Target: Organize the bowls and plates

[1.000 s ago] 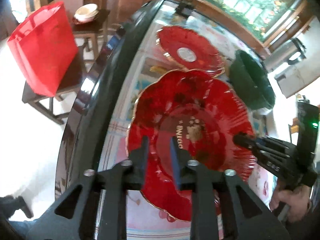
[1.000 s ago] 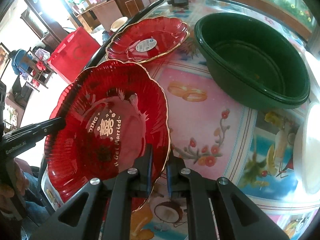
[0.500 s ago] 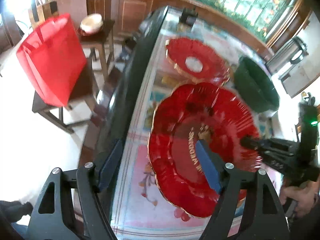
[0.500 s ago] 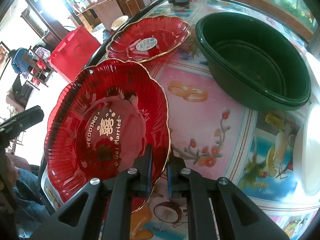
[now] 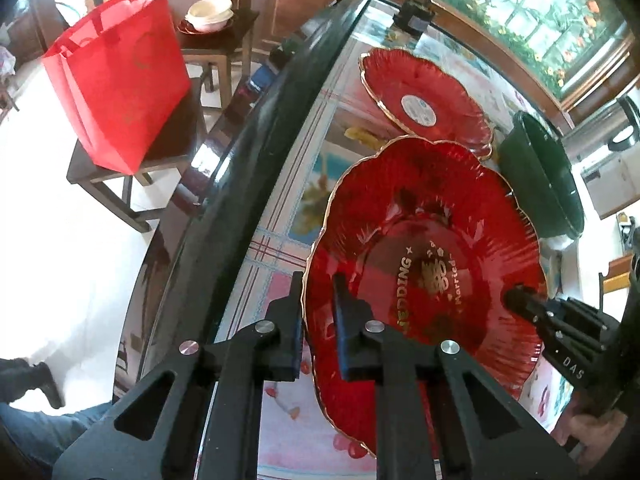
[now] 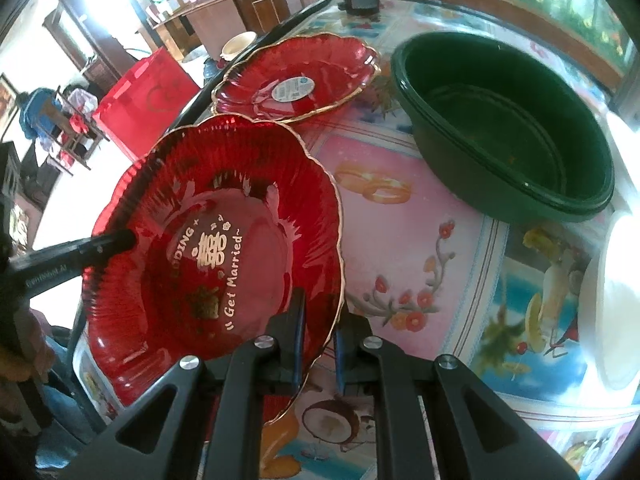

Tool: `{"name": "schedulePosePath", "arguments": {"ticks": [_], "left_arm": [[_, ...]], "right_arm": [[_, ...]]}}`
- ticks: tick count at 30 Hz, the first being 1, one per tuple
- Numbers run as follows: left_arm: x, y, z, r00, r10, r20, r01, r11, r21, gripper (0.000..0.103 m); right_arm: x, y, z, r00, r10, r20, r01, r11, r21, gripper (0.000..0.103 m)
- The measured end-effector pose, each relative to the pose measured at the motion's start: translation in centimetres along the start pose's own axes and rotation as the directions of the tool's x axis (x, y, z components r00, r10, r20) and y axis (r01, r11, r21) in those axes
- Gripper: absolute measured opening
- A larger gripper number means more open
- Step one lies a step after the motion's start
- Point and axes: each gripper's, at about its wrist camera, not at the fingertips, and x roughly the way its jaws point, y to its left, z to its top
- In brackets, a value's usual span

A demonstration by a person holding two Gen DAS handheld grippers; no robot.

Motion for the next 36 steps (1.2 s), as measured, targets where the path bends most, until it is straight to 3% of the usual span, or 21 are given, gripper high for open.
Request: {"name": "schedulePosePath", "arguments": {"ticks": [14, 27, 36], "left_arm": [[-4.2, -1.2, -2.8, 0.999, 0.02, 0.034, -0.022, 0.999, 0.043, 0.012], [-4.0, 0.7, -9.3, 0.995, 0.097, -0.008, -0.097, 0.995, 0.035, 0.014], [-3.7, 0.6, -10.2, 0.99, 0.115, 0.076, -0.12, 0.991, 0.064, 0.018]], "right_arm": [[-3.5, 0.5, -1.8, 0.999, 0.021, 0.032, -0.02, 0.999, -0.049, 0.012], [-1.7, 3.0, -6.6, 0.994, 0.069, -0.083, -0.078, 0.991, -0.107, 0.014], [-1.3, 3.4, -6.8, 0.993, 0.076, -0.089, -0.086, 0.989, -0.118, 0.016]]}}
